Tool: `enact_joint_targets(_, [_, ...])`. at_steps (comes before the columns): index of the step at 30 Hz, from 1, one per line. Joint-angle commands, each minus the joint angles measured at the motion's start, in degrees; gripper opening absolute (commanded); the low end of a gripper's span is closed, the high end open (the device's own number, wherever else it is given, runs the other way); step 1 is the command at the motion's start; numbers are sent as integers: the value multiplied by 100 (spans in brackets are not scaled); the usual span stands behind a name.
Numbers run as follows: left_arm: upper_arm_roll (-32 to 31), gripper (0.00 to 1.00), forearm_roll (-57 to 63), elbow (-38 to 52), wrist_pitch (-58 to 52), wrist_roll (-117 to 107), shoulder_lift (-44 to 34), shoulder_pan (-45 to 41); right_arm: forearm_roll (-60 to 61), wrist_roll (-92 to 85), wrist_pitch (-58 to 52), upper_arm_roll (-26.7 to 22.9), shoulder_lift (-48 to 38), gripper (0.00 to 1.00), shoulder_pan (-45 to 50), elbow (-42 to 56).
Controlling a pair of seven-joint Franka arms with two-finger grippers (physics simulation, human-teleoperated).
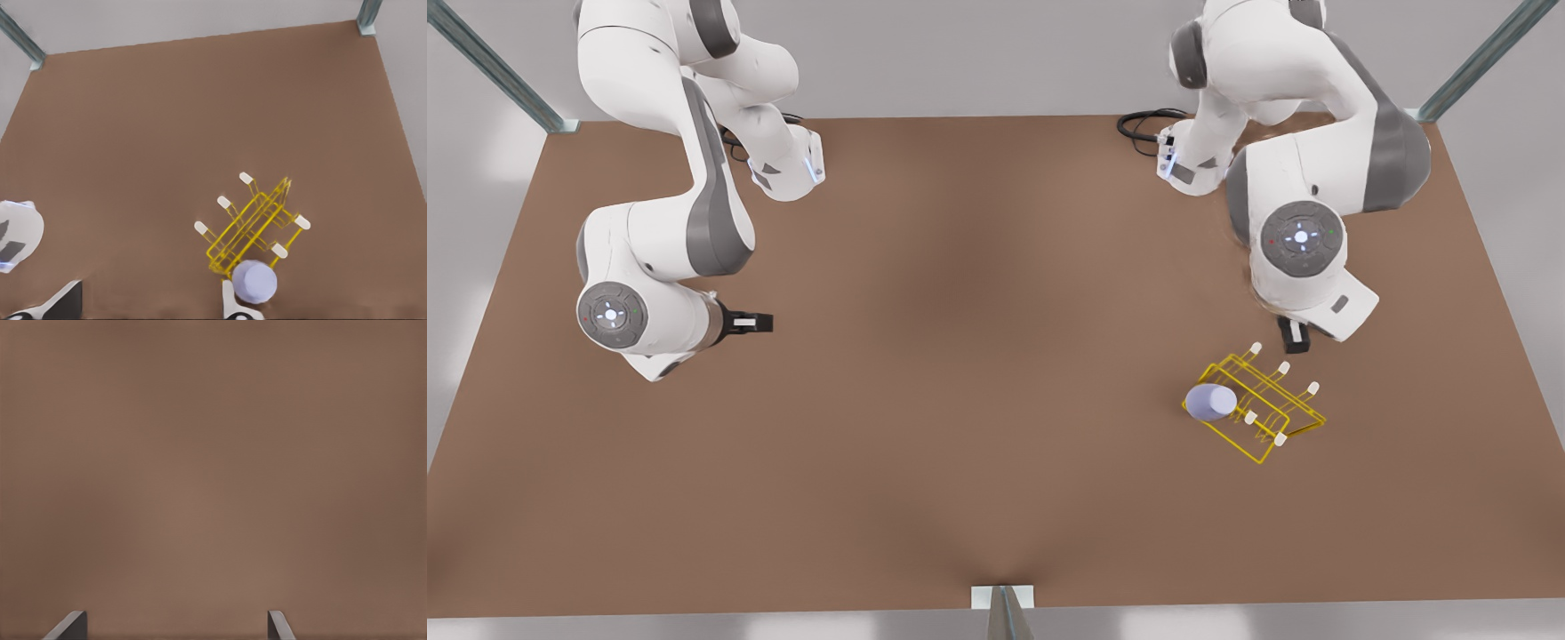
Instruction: Place the cup on the cup holder
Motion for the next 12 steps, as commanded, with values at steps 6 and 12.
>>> enact_joint_targets(6, [-5366, 100, 369, -1955, 535, 7062, -1813, 3825, 1, -25, 1, -5, -1, 100, -8, 2])
enact_joint_targets(12, [-5357, 100, 219, -1911, 438, 7105, -1734, 3842, -7, -16, -7, -5, -10, 100, -8, 2])
